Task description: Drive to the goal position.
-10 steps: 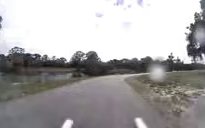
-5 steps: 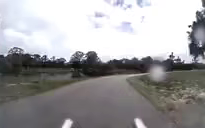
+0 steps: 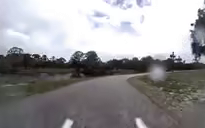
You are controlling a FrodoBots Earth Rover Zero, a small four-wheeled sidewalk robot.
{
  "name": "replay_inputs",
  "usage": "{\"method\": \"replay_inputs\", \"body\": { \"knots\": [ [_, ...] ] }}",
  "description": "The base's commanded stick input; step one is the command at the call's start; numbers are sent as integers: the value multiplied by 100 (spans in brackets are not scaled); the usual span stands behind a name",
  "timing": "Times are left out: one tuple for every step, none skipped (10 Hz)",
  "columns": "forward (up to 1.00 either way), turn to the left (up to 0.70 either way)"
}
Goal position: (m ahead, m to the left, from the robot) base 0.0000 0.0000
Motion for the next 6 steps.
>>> {"method": "replay_inputs", "body": {
  "knots": [
    [31, 2],
    [22, 2],
    [12, 1],
    [3, 0],
    [0, 0],
    [0, 0]
  ]
}}
